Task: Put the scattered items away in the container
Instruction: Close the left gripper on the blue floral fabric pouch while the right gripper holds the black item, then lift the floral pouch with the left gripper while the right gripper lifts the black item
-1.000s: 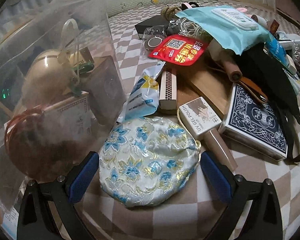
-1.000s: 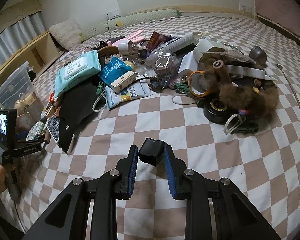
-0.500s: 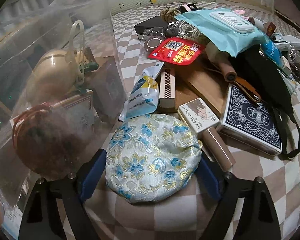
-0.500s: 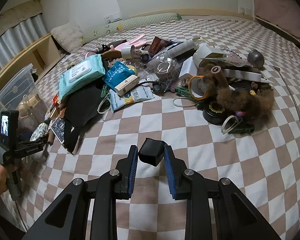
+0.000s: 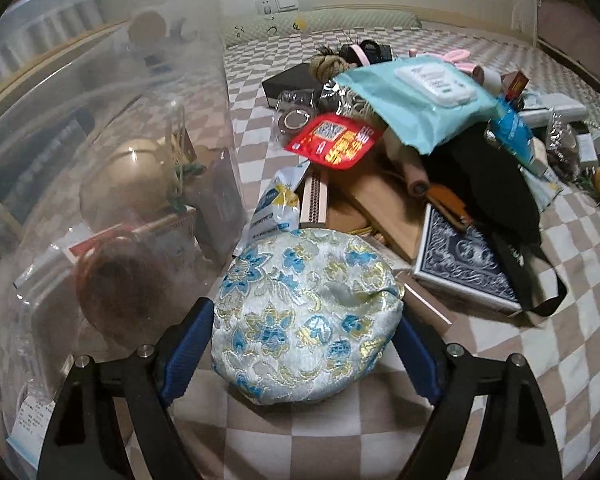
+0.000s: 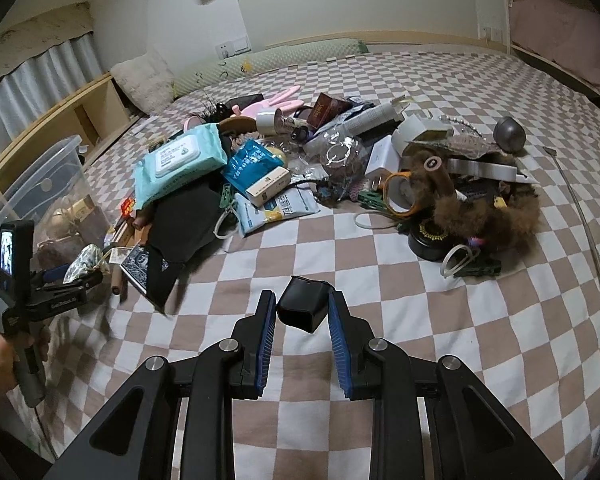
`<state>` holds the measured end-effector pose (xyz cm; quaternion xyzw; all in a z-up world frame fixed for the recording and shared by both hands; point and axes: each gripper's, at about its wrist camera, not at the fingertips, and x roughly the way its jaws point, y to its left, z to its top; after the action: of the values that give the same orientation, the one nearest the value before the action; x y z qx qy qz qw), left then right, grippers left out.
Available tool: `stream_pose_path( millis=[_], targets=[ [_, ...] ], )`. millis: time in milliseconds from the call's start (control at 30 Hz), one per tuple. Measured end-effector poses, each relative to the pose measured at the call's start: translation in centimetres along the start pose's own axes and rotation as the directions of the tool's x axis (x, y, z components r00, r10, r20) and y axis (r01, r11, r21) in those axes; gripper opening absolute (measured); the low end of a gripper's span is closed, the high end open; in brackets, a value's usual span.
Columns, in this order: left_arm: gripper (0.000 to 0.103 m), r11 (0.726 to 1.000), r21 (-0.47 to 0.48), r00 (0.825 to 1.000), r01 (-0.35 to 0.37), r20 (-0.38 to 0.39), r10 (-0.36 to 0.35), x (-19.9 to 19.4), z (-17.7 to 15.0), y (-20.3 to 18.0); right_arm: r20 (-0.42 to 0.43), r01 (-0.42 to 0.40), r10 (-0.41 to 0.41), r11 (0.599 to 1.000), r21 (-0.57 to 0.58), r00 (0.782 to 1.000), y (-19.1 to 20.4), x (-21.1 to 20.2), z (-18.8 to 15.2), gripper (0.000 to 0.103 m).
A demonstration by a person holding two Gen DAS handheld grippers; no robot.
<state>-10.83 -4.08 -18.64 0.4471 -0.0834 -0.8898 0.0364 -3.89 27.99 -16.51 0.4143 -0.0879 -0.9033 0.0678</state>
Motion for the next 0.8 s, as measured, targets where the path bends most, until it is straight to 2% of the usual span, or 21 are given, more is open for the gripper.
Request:
stream_pose_path(
  millis=[400, 800],
  targets=[
    [0.086, 0.999, 0.018, 0.996, 0.045, 0.071, -0.046, -2.5, 1.1, -0.5, 0.038, -0.014, 0.014, 1.0, -0.003, 0.999, 1.1, -1.6, 0.7, 0.028],
    [0.086, 0.993, 0.038, 0.976, 0.112, 0.182, -0.117, -7.5, 2.5, -1.7, 0.08, -0.037, 0.038, 0.999, -0.019, 0.996, 2.5, -3.3, 1.6, 0.028]
  ],
)
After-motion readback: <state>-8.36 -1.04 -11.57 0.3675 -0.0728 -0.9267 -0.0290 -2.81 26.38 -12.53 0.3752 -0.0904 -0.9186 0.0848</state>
